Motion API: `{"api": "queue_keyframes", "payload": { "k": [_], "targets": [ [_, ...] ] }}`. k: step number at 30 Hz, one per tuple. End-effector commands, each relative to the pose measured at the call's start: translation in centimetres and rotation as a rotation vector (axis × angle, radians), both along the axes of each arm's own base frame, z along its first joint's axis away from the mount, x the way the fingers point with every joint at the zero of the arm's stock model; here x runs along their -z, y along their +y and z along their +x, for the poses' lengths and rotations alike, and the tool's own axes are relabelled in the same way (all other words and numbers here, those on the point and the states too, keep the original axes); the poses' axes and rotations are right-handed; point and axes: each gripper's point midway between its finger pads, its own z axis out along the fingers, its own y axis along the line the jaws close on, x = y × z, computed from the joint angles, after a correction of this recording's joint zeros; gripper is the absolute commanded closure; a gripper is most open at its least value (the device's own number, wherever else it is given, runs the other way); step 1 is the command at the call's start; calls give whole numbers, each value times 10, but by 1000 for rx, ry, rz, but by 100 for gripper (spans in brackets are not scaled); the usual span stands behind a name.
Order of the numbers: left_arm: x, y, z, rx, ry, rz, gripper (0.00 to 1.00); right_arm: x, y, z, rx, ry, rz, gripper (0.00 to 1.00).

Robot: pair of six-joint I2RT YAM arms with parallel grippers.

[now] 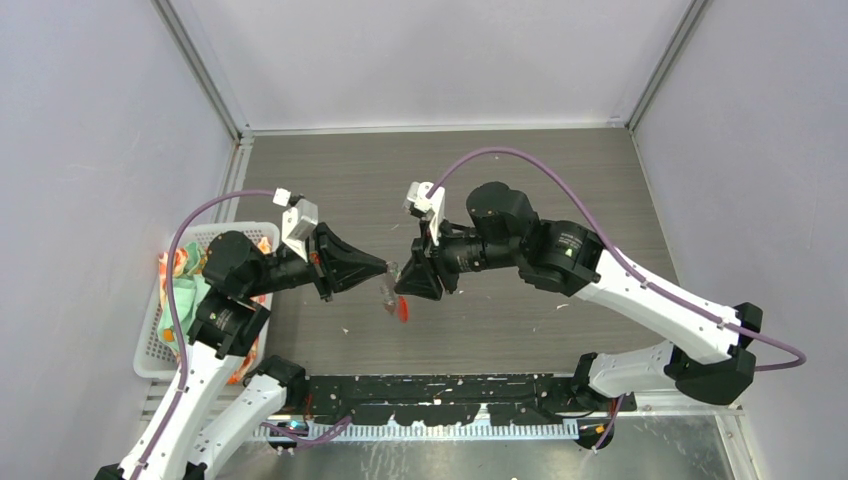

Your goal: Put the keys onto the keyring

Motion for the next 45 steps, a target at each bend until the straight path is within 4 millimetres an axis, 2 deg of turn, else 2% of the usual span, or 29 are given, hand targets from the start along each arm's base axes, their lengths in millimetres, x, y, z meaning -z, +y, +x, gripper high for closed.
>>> {"api": "queue_keyframes", "payload": {
  "k": [1,5,8,14,19,27,34,45],
  "targets": [
    [-28,1,-9,23,-106,-42,100,-32,-14,-6,-11,-58,35,60],
    [-28,2,-12,29,-110,-42,100,-45,-29,-1,46,-115,60,57],
    [-28,1,-14,43,-116,-42,100,-50,-33,2,68,-143,75,55],
    [-28,0,-23,102,-119,-37,100,-59,-29,9,68,-217,108,55],
    [-29,-1,-31,154,-119,-33,100,-66,-17,-5,-54,-218,157,56],
    [-32,-1,-36,175,-119,-36,100,-62,-4,-12,-112,-173,180,59],
    [-33,-1,-37,177,-118,-38,100,-61,2,-12,-123,-144,207,74],
    [-35,0,-38,175,-122,-42,100,-48,4,-7,-104,-115,171,73]
  ]
}}
